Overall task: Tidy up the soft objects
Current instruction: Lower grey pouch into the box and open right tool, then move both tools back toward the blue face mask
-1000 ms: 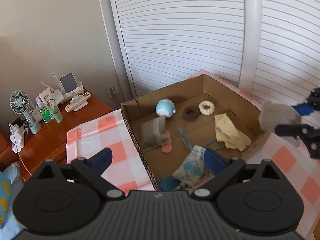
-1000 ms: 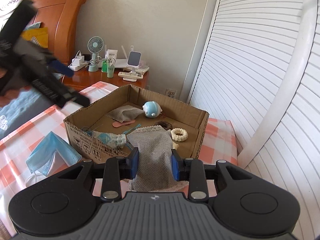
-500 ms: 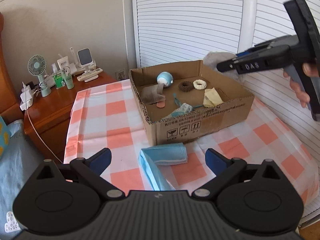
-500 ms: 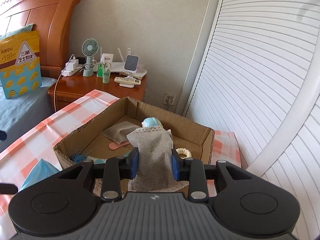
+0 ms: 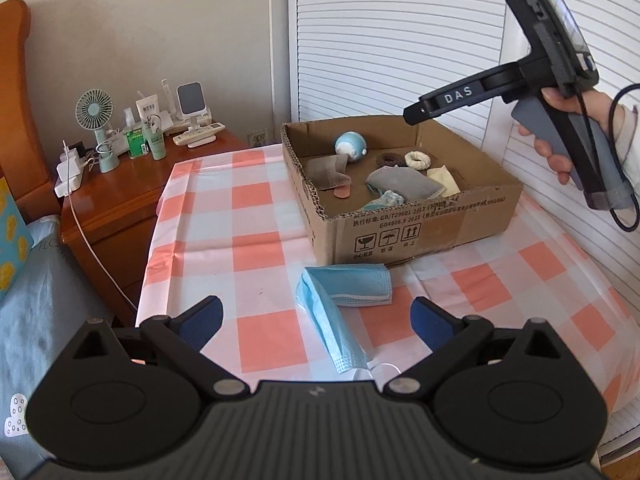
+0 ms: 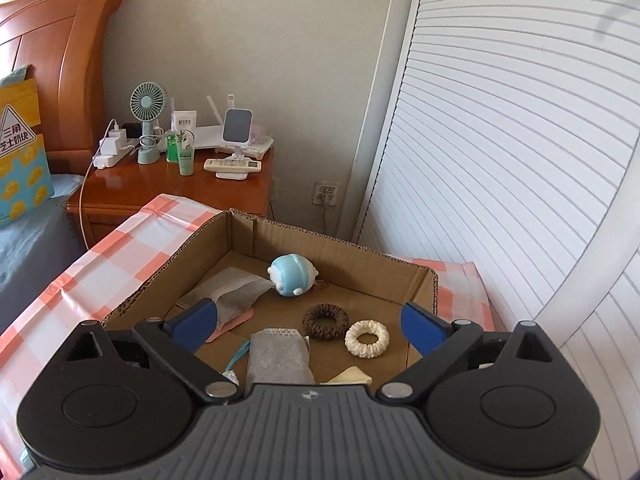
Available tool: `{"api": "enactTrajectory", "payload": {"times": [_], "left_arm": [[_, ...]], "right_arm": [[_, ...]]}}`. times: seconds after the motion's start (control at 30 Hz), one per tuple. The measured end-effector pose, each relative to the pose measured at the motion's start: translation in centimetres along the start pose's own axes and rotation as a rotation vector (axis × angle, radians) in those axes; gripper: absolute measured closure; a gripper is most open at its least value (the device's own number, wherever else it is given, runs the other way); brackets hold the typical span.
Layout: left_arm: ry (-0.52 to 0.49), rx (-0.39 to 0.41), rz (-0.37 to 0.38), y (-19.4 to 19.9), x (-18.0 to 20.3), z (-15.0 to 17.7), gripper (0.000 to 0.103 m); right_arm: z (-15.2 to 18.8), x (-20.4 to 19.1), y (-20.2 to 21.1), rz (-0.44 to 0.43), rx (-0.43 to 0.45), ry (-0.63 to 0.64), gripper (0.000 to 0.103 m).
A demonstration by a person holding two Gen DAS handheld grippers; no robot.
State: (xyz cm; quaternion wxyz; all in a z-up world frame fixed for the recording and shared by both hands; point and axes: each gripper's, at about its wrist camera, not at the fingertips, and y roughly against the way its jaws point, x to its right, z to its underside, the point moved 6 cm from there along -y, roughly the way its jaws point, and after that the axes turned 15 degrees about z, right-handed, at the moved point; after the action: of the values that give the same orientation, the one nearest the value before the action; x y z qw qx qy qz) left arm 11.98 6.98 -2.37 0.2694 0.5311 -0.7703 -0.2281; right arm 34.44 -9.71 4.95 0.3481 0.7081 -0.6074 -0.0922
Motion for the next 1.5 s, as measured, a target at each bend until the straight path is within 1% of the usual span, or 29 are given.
{"api": "enactTrajectory", "payload": {"times": [0.17, 0.37, 0.5, 0.63, 0.77, 0.9, 1.13, 1.23, 1.33, 1.4, 1.43, 1.5], "left_arm": [[0.008, -0.006, -0.01, 0.0, -0.3, 0.4, 0.003], [0.015, -0.005, -0.013, 0.2, -0.4, 0.7, 0.003], [0.021, -0.007, -0.021, 0.2, -0.6, 0.9, 0.003], [0.034, -0.018, -0.035, -0.2, -1.2, 1.2, 0.003], [0.045, -0.029, -0.051, -0.6, -2.1, 1.2, 0.003], [0.046, -0.045, -0.086, -1.4, -3.3, 1.0, 0.003], [0.011, -0.078, -0.182, -4.0, -6.3, -0.5, 0.003], [0.006, -0.086, -0.214, -5.6, -7.6, -1.3, 0.003], [-0.007, -0.112, -0.223, -7.4, -8.4, -1.7, 0.003], [-0.024, -0.126, -0.214, -8.2, -8.2, -1.7, 0.003], [-0.028, -0.13, -0.203, -8.4, -8.0, -1.6, 0.003], [-0.032, -0.13, -0.154, -8.5, -7.2, -1.4, 0.003]], "right_arm": [[1.3, 0.0, 1.8, -0.018, -0.005, -0.026, 0.0], [3.6, -0.4, 5.7, -0.042, 0.004, -0.025, 0.0], [6.1, -1.1, 7.9, -0.042, 0.003, -0.016, 0.0], [9.0, -2.0, 9.0, -0.027, -0.011, -0.011, 0.0], [11.9, -2.9, 9.6, -0.02, -0.044, -0.03, 0.0], [14.1, -3.6, 10.0, -0.005, -0.066, -0.028, 0.0], [15.8, -4.1, 9.1, -0.005, -0.106, -0.032, 0.0], [16.2, -4.0, 8.5, -0.022, -0.124, -0.048, 0.0], [16.4, -4.1, 7.9, -0.034, -0.141, -0.054, 0.0], [16.5, -4.2, 7.6, -0.041, -0.146, -0.054, 0.0], [16.6, -4.3, 7.6, -0.043, -0.148, -0.054, 0.0], [16.5, -4.4, 7.5, -0.05, -0.148, -0.05, 0.0]]}}
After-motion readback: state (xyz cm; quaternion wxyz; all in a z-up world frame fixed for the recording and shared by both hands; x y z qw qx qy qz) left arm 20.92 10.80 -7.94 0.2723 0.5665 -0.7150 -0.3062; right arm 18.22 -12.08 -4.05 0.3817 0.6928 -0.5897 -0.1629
